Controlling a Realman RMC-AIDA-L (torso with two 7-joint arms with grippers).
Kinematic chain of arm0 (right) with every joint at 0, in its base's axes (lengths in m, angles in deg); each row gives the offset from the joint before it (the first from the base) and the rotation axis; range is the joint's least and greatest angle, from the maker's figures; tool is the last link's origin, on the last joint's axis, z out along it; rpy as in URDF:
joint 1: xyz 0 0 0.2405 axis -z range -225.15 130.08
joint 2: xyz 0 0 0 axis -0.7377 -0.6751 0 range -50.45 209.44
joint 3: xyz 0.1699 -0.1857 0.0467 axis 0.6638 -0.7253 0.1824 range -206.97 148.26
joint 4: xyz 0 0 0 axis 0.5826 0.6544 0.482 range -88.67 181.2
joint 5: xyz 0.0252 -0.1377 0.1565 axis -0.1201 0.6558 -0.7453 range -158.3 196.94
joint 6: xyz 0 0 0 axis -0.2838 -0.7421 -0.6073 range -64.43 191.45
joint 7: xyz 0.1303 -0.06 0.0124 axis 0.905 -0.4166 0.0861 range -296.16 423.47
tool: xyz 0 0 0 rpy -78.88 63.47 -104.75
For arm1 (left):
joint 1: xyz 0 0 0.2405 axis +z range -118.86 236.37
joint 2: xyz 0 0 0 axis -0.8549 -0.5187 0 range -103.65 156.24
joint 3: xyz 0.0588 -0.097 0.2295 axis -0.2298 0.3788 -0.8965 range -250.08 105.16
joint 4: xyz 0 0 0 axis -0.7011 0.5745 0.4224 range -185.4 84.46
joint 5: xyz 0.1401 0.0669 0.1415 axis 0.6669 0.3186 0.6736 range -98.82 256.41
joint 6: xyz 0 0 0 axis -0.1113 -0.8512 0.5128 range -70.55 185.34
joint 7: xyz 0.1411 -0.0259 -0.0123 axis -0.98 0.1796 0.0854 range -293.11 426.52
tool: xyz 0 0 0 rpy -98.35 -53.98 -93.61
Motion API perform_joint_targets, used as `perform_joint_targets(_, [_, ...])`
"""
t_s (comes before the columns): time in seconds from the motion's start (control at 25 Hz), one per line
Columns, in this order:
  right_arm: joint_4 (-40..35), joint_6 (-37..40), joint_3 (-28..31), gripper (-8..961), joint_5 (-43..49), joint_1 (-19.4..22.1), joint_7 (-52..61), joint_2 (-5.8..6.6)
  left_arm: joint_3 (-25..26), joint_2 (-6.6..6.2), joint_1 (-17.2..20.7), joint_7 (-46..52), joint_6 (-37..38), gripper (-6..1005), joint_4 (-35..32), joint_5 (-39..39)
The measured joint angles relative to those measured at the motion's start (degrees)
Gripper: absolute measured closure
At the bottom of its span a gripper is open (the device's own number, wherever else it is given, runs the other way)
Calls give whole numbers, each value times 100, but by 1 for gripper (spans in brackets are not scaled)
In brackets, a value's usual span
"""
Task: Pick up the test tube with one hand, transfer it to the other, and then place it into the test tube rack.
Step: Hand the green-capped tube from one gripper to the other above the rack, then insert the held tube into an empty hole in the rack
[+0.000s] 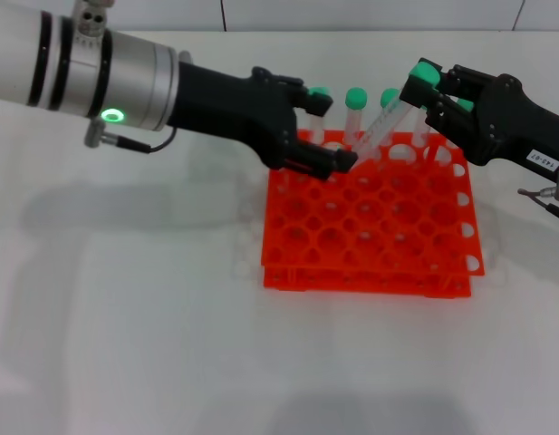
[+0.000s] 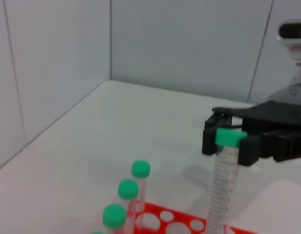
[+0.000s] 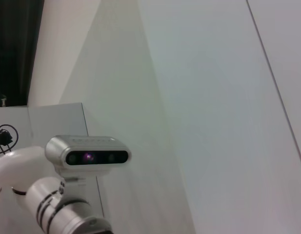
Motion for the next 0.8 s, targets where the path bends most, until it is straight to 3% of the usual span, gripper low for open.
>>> perform_joint_targets(0.08, [-4,0,0,706,2,1,1,4,-146,-1,213,348,3,388,-488,105])
perform_joint_targets(0.2, [-7,0,0,706,22,3,2,18,-261,-1,558,853,9,196,-1207,327])
perform_joint_targets(0.44, [-76,-2,-8,707,46,15,2,34,-304,0,1156,1583,17,105,-2258,705])
perform_joint_targets(0.56, [-103,-19,-9,707,50,5,19,67,-463,16,1795,1562,-100,105,-2888,678])
perform_joint_targets(0.8, [-561,-227,-121,707,133,-11,338,63,-697,30,2757,779,-633,105,-3001,87])
